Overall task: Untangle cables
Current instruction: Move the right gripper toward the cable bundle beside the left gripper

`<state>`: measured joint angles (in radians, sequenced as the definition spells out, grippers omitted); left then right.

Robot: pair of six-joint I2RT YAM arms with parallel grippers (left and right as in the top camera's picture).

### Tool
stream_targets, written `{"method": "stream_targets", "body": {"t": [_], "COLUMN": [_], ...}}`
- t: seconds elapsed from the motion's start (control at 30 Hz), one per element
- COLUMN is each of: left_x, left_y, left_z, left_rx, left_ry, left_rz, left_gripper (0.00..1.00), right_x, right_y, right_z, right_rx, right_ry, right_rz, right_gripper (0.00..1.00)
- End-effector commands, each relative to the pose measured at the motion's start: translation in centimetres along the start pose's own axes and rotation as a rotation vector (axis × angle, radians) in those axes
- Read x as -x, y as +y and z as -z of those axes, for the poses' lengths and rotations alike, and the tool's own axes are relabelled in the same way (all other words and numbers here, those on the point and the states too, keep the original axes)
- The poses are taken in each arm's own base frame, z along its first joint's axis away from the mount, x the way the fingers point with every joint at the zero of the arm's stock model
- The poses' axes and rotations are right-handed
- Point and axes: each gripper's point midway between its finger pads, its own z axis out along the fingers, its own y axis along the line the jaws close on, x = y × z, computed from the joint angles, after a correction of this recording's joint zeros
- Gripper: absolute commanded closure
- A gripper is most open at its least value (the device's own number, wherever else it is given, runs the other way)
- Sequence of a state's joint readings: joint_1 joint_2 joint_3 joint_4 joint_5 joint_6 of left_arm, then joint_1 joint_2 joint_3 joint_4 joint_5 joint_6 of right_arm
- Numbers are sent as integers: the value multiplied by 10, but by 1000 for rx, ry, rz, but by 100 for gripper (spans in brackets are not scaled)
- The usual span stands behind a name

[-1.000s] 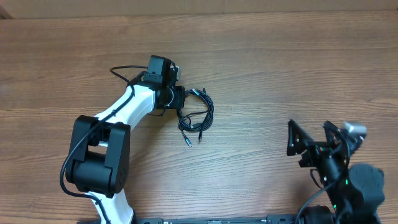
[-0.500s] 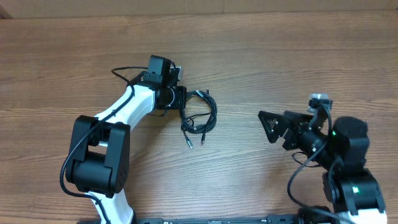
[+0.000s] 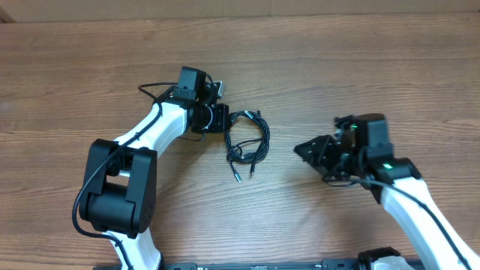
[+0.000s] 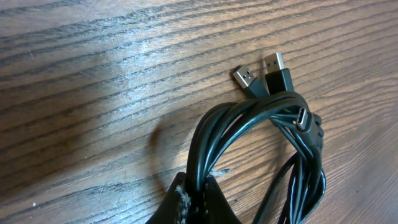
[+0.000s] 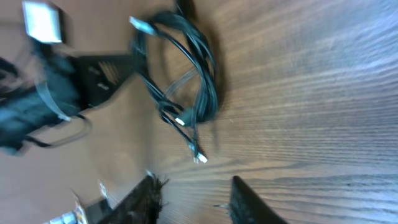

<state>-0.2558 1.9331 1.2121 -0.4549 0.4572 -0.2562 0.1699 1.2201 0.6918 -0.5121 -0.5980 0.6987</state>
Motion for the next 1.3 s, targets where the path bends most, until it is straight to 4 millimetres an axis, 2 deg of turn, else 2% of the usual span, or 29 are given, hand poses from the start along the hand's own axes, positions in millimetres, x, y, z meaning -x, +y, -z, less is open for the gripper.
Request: {"method": "stream_targets", "body": {"t": [0.0,0.2,0.4,0.53,0.67,0.93,1.13,1.27], "left_x": [-5,-8,-19,-34,-36,-25,-26,-30], "left_y": [-6,0,3,6,7,4,1,2], "left_z": [-4,-4,-4,-2,-2,-3,-3,-3], "left_rx": [-32,-2,12,29,32,19,7,9], "left_ry": [19,30,74,130,140,97,103,119], "left_rz": [9,18,41,72,76,52,52,64], "left_gripper": [96,96,96,96,96,91,84,94], "right_x": [-7,-13,-14,-22,-24,-21,-8,-1], "right_y": [5,4,-15,-9,-9,-10,-6,-10], "right_z": [-25,-65,-96,-111,-118,-118,-119,-120], "right_rx": [-4,-11,-118,-102,-117,-132,-124,-153], "right_ry": [74,124,89,102,86,63,0,-53], "right_rz": [10,59,-12,36,42,20,40,10], "right_gripper": [61,55,56,56,57,68,72,73]}}
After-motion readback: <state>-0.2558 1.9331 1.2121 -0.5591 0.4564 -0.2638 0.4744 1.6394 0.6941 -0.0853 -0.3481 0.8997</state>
